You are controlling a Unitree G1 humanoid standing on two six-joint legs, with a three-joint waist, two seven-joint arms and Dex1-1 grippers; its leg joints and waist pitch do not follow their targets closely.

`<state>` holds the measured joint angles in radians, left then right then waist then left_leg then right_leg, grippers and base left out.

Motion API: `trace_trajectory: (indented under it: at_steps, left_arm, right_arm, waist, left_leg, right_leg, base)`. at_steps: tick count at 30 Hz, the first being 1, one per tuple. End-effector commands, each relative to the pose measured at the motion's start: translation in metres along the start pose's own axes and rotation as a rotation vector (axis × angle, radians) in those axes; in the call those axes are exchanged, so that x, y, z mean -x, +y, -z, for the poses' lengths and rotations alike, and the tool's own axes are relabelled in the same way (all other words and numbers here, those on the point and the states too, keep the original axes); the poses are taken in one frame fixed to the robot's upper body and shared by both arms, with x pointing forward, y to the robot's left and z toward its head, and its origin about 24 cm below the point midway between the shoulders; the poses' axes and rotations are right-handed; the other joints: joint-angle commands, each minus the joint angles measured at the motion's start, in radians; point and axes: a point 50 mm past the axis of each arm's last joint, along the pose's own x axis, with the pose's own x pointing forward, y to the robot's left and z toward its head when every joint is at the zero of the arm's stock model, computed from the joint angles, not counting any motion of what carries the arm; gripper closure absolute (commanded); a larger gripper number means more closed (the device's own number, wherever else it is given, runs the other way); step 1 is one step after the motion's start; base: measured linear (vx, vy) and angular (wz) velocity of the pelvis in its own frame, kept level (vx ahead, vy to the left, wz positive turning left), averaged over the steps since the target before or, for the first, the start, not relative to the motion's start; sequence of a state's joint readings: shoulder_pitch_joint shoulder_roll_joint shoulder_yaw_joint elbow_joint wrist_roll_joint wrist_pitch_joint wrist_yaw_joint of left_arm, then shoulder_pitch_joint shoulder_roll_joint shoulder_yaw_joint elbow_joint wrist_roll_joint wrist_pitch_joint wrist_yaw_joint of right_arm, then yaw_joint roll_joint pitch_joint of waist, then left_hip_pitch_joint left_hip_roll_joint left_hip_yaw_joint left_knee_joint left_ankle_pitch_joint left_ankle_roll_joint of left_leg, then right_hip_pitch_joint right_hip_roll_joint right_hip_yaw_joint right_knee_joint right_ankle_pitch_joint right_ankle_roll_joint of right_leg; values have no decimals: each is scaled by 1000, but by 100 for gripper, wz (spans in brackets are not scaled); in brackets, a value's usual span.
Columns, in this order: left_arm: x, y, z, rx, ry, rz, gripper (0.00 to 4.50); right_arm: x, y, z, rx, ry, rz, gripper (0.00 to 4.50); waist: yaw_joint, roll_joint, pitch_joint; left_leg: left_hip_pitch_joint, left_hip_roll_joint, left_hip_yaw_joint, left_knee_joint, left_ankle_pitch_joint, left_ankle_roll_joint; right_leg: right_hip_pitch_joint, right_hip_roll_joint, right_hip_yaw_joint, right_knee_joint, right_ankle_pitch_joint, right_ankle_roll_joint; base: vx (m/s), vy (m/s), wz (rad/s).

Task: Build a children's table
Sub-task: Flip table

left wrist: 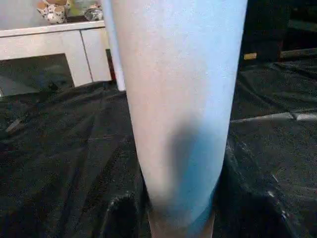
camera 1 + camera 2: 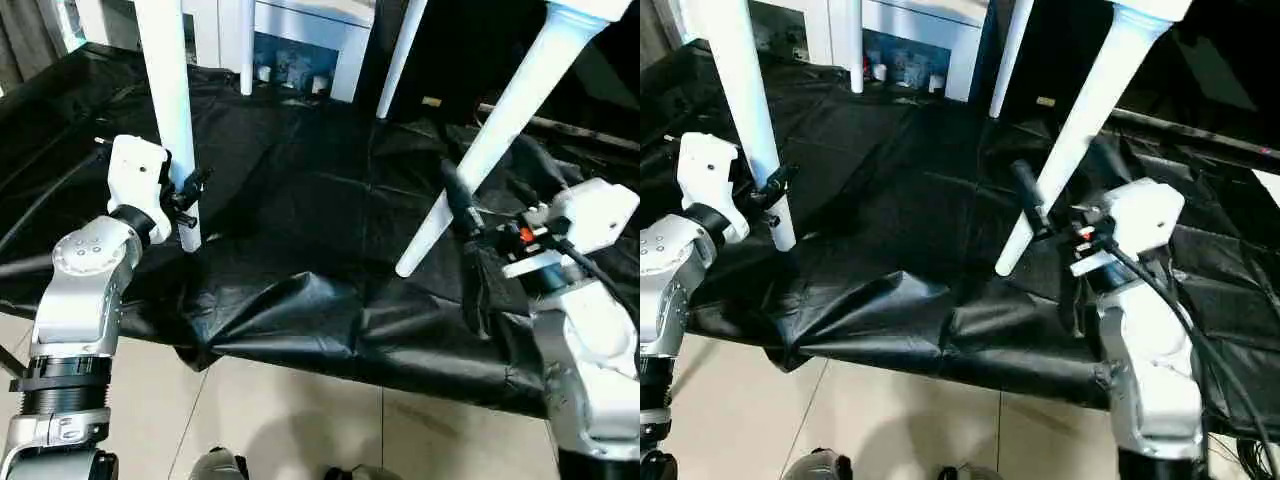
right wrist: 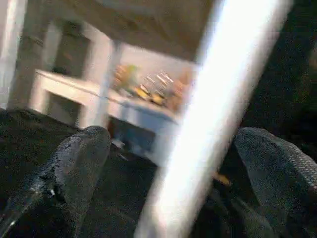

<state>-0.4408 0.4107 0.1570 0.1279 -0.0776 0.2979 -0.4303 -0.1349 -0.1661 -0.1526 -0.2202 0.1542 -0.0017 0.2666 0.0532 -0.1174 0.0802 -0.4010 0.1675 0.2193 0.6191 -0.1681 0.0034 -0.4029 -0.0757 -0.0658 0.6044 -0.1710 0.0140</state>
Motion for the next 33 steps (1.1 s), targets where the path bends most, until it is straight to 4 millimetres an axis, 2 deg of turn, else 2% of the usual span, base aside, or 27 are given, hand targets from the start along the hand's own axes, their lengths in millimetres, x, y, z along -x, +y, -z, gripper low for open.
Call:
trace_trajectory:
  at_steps: [1, 5, 7, 9, 10, 13, 14, 18, 19, 25, 28, 29, 33]
  left_arm:
    - [-1, -7, 8, -56, 48, 40, 289]
    - [-1, -9, 11, -68, 55, 37, 289]
    - [-2, -11, 13, -63, 56, 36, 289]
    - [-2, -12, 14, -60, 57, 35, 289]
    - [-2, -12, 14, -58, 57, 34, 289]
    - [-2, -13, 14, -55, 55, 32, 289]
    - [-2, -14, 14, -55, 55, 31, 289]
    - [-1, -14, 15, -56, 55, 28, 289]
    - [0, -14, 15, -57, 57, 27, 289]
    - [1, -14, 17, -56, 60, 27, 289]
    - [2, -14, 18, -60, 66, 27, 289]
    - [3, -14, 19, -62, 68, 25, 289]
    - [9, -9, 23, -74, 81, 14, 289]
  right_arm:
    - [-4, -13, 12, 5, 54, 114, 0]
    - [-12, -14, 31, -71, 125, 166, 0]
    - [-26, -6, 44, -123, 173, 93, 0]
    - [-33, 0, 49, -131, 189, 32, 0]
    - [-38, 2, 50, -119, 191, 1, 27]
    - [-45, 1, 56, -171, 214, -24, 39]
    - [-46, 2, 58, -200, 228, -42, 53]
    - [-50, 6, 67, -269, 281, -110, 87]
    - [-52, 8, 68, -279, 285, -153, 99]
    - [-55, 15, 70, -324, 285, -243, 154]
    - [-54, 17, 72, -317, 296, -276, 164]
    - [-53, 17, 73, -311, 296, -283, 192]
    - [-48, 13, 72, -276, 289, -302, 223]
  waist:
    - [-12, 43, -66]
    - [-16, 43, -67]
    - [-24, 43, -66]
    - [-29, 47, -66]
    - [-28, 47, -67]
    - [-25, 47, -70]
    - [-22, 43, -70]
    - [-20, 45, -73]
    - [-18, 43, -74]
    - [-14, 41, -74]
    - [-14, 39, -73]
    - [-14, 37, -72]
    - [-15, 35, -74]
  left_leg:
    - [62, 73, -73, -108, -623, -171]
    - [65, 71, -71, -105, -627, -166]
    - [63, 71, -75, -104, -638, -167]
    - [62, 72, -76, -106, -647, -173]
    - [64, 72, -74, -105, -646, -174]
    - [66, 72, -71, -103, -622, -167]
    - [64, 72, -69, -104, -608, -163]
    - [60, 73, -66, -106, -567, -161]
    - [60, 73, -64, -104, -557, -158]
    - [55, 75, -63, -105, -520, -150]
    - [56, 74, -64, -103, -528, -151]
    - [55, 74, -64, -103, -530, -150]
    - [54, 75, -66, -103, -531, -146]
  right_leg:
    - [-12, -80, 49, -92, -466, -106]
    - [-14, -81, 49, -93, -461, -109]
    - [-12, -81, 45, -90, -471, -113]
    - [-10, -79, 44, -92, -475, -112]
    - [-12, -80, 45, -93, -469, -113]
    - [-12, -81, 48, -91, -433, -128]
    - [-10, -80, 48, -89, -416, -132]
    - [-6, -79, 50, -81, -368, -148]
    - [-4, -81, 51, -80, -361, -154]
    - [1, -82, 51, -78, -353, -162]
    - [-1, -84, 51, -81, -390, -160]
    - [-1, -84, 52, -82, -400, -157]
    - [-2, -86, 52, -84, -425, -148]
  base:
    - [0, 0, 0]
    - [0, 0, 0]
    - [0, 0, 0]
    - [0, 0, 0]
    - [0, 0, 0]
    - [0, 0, 0]
    - [0, 0, 0]
    - [0, 0, 0]
    - [0, 0, 0]
    - [0, 0, 0]
    - [0, 0, 0]
    - [0, 0, 0]
    - [0, 0, 0]
